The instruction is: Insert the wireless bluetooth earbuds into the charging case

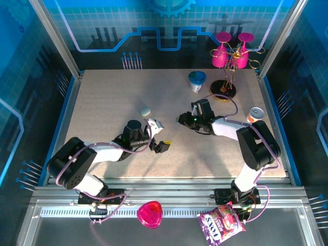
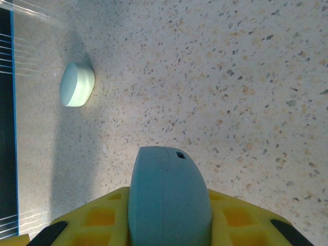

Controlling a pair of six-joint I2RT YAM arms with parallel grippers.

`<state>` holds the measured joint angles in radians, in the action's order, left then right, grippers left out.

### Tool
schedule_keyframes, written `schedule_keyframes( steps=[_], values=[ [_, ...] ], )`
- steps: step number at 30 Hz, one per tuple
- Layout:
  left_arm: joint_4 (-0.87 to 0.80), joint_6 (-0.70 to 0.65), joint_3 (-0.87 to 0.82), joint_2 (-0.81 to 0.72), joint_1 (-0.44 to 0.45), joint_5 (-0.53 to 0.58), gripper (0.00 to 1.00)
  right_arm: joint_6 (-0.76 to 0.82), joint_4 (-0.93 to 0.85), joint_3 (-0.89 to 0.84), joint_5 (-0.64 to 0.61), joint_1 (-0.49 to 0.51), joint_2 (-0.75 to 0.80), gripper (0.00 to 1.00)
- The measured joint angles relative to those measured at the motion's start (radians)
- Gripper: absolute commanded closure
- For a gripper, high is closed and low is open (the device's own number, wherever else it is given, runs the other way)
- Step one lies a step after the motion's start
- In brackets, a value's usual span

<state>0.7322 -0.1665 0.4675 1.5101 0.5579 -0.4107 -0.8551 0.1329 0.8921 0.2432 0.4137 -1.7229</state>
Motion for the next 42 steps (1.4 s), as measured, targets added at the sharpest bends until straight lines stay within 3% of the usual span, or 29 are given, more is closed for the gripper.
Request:
schedule_keyframes(
  steps=[8,16,21,25,28,31,36,42],
  values=[
    [0.054,0.008,0.000,0.035,0.006,0.004,0.01,0.000,0.009,0.000,-0.008,-0.023,-0.055,0.80],
    [0.066,0.008,0.000,0.035,0.008,0.005,0.01,0.013,0.007,0.000,-0.033,-0.037,-0.056,0.53],
    [0.066,0.008,0.000,0.035,0.008,0.007,0.01,0.039,-0.023,-0.034,-0.064,-0.061,-0.003,0.44],
    [0.082,0.011,0.000,0.035,0.008,0.012,0.01,0.069,-0.061,-0.064,-0.094,-0.089,0.080,0.34],
    [0.089,0.019,-0.002,0.013,0.008,0.027,0.01,0.108,-0.089,-0.090,-0.120,-0.111,0.163,0.15],
    [0.086,0.037,-0.007,-0.043,0.002,0.049,0.01,0.169,-0.119,-0.130,-0.160,-0.132,0.278,0.05],
    [0.042,0.045,-0.010,-0.191,-0.051,0.094,0.01,0.294,-0.167,-0.193,-0.255,-0.177,0.503,0.02],
    [-0.114,0.004,-0.008,-0.348,-0.124,0.261,0.01,0.511,-0.130,-0.296,-0.372,-0.251,0.734,0.00]
  ],
)
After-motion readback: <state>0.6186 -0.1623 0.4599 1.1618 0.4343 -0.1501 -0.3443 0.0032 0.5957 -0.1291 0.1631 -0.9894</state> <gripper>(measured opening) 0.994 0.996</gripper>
